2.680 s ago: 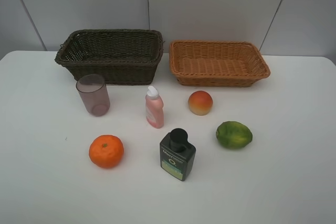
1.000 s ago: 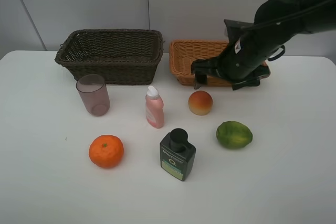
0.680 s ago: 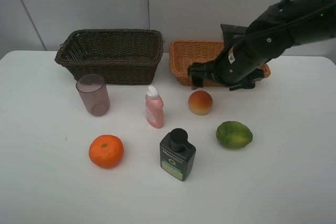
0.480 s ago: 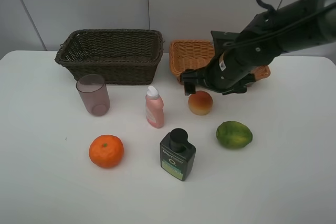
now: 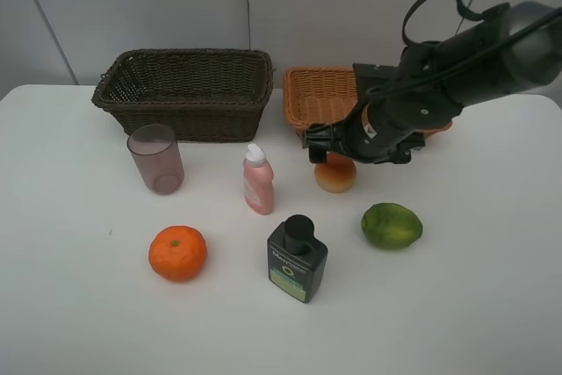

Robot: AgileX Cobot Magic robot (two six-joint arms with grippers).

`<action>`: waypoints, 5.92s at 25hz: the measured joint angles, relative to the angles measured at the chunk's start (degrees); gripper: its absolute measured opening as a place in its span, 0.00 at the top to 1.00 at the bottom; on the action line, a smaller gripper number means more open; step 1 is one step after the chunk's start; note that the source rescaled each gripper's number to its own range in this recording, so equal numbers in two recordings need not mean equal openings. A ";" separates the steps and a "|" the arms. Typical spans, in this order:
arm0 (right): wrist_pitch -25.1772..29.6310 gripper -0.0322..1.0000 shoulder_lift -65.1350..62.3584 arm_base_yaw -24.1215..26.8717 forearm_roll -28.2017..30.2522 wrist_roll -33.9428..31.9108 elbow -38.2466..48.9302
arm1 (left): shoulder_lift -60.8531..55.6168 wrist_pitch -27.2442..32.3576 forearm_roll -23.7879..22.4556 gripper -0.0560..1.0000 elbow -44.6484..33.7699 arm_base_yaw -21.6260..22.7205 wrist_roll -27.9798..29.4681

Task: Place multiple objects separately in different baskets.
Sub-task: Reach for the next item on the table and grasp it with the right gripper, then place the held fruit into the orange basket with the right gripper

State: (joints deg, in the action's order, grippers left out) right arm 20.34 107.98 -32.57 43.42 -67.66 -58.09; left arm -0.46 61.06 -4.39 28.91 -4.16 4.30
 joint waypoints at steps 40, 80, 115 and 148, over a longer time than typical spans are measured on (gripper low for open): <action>-3.95 0.02 7.58 -0.73 19.43 -21.12 0.00 | 0.00 0.00 0.00 0.00 0.00 0.00 -0.05; -2.49 0.59 7.97 -0.73 18.07 -20.65 -0.67 | 0.00 0.00 0.00 0.00 0.00 0.00 -0.05; 37.73 0.59 6.37 6.36 -35.52 53.08 -37.44 | 0.00 0.00 0.00 0.00 0.00 0.00 -0.05; 19.26 0.34 24.83 14.62 -37.85 53.79 -45.99 | 0.00 -0.01 0.00 0.00 0.00 0.00 -0.05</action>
State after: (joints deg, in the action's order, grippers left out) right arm 39.59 132.81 -17.95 5.57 -13.87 -104.09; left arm -0.46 61.05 -4.39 28.91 -4.16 4.26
